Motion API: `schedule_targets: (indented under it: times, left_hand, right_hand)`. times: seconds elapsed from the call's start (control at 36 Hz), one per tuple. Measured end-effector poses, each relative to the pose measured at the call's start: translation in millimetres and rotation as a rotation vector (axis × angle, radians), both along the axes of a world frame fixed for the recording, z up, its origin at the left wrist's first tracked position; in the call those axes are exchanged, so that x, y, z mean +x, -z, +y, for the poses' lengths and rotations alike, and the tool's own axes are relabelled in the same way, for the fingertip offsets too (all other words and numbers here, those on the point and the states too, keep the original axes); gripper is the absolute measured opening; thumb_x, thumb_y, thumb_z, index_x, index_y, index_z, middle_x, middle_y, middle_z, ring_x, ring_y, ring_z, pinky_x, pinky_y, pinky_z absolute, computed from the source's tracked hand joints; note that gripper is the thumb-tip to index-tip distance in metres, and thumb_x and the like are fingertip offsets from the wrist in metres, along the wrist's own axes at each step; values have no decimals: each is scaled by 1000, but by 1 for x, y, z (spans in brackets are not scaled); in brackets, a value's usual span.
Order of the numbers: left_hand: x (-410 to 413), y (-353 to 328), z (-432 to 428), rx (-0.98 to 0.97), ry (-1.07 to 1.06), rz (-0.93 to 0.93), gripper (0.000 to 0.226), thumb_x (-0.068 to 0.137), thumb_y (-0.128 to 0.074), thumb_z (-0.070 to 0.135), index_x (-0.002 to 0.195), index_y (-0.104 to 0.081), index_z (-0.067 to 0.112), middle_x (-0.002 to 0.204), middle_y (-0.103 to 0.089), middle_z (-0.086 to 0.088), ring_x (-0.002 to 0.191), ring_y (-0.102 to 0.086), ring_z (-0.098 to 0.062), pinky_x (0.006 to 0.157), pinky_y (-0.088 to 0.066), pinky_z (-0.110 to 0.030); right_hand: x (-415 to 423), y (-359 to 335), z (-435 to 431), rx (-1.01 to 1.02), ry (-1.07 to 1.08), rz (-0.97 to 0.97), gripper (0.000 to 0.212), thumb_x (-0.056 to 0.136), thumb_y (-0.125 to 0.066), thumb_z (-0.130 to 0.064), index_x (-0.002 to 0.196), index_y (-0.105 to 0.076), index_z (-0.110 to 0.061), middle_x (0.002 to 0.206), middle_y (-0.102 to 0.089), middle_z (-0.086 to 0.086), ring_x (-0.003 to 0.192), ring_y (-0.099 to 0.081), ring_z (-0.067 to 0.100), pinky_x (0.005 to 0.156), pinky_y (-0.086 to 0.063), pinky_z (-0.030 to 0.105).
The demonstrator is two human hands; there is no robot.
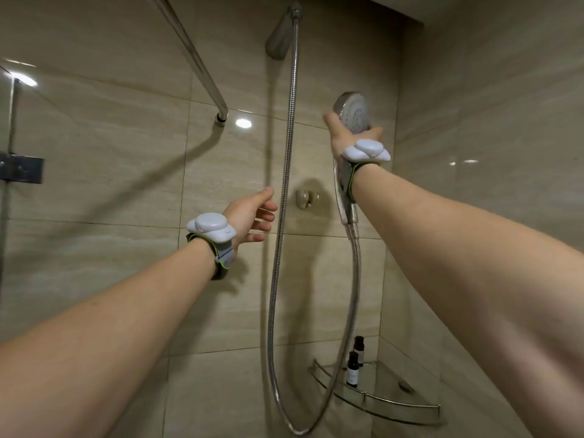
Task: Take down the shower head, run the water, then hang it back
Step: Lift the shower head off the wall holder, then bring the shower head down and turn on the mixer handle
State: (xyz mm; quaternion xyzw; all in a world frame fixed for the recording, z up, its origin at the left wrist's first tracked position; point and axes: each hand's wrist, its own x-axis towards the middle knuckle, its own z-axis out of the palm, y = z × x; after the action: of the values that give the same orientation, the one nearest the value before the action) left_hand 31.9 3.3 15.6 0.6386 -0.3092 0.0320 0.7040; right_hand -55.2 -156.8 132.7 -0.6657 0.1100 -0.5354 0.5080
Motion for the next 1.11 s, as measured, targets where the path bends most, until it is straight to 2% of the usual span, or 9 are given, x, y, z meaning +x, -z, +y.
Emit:
schedule_targets:
  times: [0.17, 0.44, 0.56, 0.67, 0.72, 0.78, 0.89, 1.0, 1.11]
  left_hand:
    - [-19, 7, -18, 21, 18, -10, 34, 93, -55, 50, 89, -64, 18, 83, -60, -1, 66, -55, -14, 59, -45, -25]
    - [-52, 35, -46, 167, 83, -3, 37, 93, -57, 43, 112, -67, 13, 95, -71, -7, 79, -66, -20, 71, -54, -29]
    - [-56, 60, -55, 259, -10, -9, 16, 91, -62, 23, 104, -63, 15, 96, -67, -11, 83, -64, -24, 79, -54, -37]
    - [-52, 82, -56, 307, -163, -86, 84, 82, -74, 28, 148, -24, 16, 128, -55, -11, 112, -58, -27, 92, -49, -37]
    - [-54, 94, -54, 334, -391, -247, 87, 75, -79, 35, 142, -28, 15, 133, -42, -10, 117, -50, -29, 96, -44, -37]
    - [-58, 99, -51, 309, -551, -354, 72, 71, -80, 41, 122, -40, 11, 116, -42, -5, 102, -51, -26, 81, -41, -32]
    - [-66, 104, -50, 521, -224, -133, 34, 86, -65, 46, 86, -52, 15, 87, -57, -6, 76, -53, -24, 56, -38, -27]
    - [-77, 115, -50, 677, 10, 26, 24, 92, -56, 33, 92, -64, 10, 80, -72, -8, 63, -63, -20, 47, -43, -18]
    - [-81, 140, -52, 722, -9, -32, 30, 93, -53, 34, 82, -62, 8, 72, -70, -12, 58, -63, -28, 50, -52, -24]
  right_hand:
    - [-3, 56, 4, 24, -93, 96, 112, 46, -67, -84, 137, -37, -27, 116, -60, 0, 97, -63, 26, 87, -54, 43]
    - [-9, 127, 7, 95, -285, 201, 88, 68, -72, -72, 133, -44, -20, 103, -63, -2, 84, -60, 11, 89, -53, 37]
    - [-16, 151, 9, 141, -307, 223, 75, 75, -69, -69, 126, -47, -18, 83, -57, -13, 74, -55, 3, 64, -46, 26]
    - [-20, 170, 15, 189, -320, 248, 83, 65, -66, -80, 119, -55, -17, 97, -69, -4, 87, -64, 16, 86, -52, 37]
    - [-21, 180, 15, 211, -339, 258, 78, 65, -65, -80, 111, -59, -17, 98, -71, -3, 86, -65, 15, 85, -53, 36]
    - [-24, 186, 16, 204, -335, 267, 70, 67, -63, -80, 103, -64, -19, 97, -71, -1, 82, -64, 14, 79, -52, 33]
    - [-29, 202, 15, 241, -335, 302, 80, 59, -58, -88, 99, -69, -20, 92, -72, 1, 86, -68, 20, 87, -55, 41]
    - [-34, 216, 17, 324, -376, 318, 76, 60, -56, -88, 88, -69, -19, 90, -74, 0, 89, -70, 23, 86, -55, 39]
    - [-26, 248, 12, 375, -409, 442, 108, 43, -39, -105, 93, -74, -16, 91, -77, 6, 88, -73, 28, 88, -57, 44]
